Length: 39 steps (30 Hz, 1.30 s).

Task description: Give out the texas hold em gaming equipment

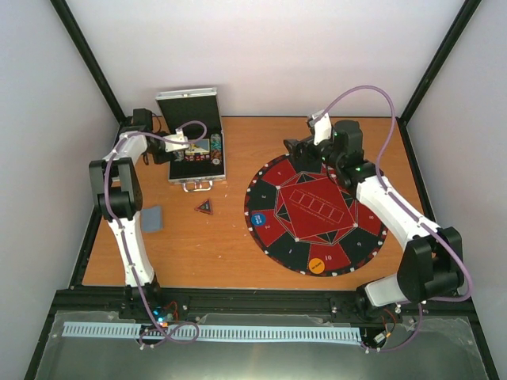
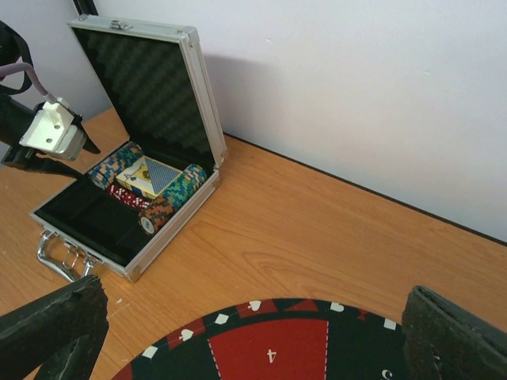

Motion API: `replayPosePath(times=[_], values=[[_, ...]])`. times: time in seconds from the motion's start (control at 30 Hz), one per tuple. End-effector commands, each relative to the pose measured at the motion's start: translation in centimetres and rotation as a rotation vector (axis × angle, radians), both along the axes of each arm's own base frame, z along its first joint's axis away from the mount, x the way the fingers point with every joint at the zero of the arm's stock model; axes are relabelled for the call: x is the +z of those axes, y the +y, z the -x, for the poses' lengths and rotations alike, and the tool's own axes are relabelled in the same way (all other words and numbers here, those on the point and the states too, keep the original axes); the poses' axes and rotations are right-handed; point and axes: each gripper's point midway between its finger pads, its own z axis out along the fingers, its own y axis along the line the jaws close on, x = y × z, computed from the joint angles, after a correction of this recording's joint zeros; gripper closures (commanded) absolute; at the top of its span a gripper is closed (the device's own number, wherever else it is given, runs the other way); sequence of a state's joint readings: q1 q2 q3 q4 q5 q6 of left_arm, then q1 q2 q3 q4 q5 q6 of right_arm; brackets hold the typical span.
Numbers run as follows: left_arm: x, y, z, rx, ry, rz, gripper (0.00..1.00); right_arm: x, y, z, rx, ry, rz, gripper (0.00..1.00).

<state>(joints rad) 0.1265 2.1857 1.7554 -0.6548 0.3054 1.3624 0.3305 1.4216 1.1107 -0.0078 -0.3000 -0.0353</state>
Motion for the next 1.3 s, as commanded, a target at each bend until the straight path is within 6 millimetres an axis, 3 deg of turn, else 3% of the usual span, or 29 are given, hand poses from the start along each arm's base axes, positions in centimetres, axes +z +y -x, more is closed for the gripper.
replayPosePath(times=[0.0,0.23,0.63,0.97,1.27], values=[[0.0,-0.4,-1.4,-0.019,-0.033,0.054,0.51,0.9,0.3,-0.4,0.007,-0.019,0.008,0.00],[-1.5,-0.8,-0.6,-0.018,0.013,0.080,0.51,0.9,0.3,-0.4,0.009,-0.009,0.007,0.00],[-2.5,-1.0,3.1,-0.034,0.103,0.064,0.57,1.0,0.4,-0.5,0.014,-0.002,0.014,0.00],[-1.8,-0.2,0.5,0.018,0.042,0.045,0.55,1.2,0.5,-0.5,0.020,0.003,0.016,0.00],[0.0,-1.1,0.8,-0.024,0.023,0.078,0.47,0.9,0.5,-0.6,0.019,0.017,0.023,0.00]])
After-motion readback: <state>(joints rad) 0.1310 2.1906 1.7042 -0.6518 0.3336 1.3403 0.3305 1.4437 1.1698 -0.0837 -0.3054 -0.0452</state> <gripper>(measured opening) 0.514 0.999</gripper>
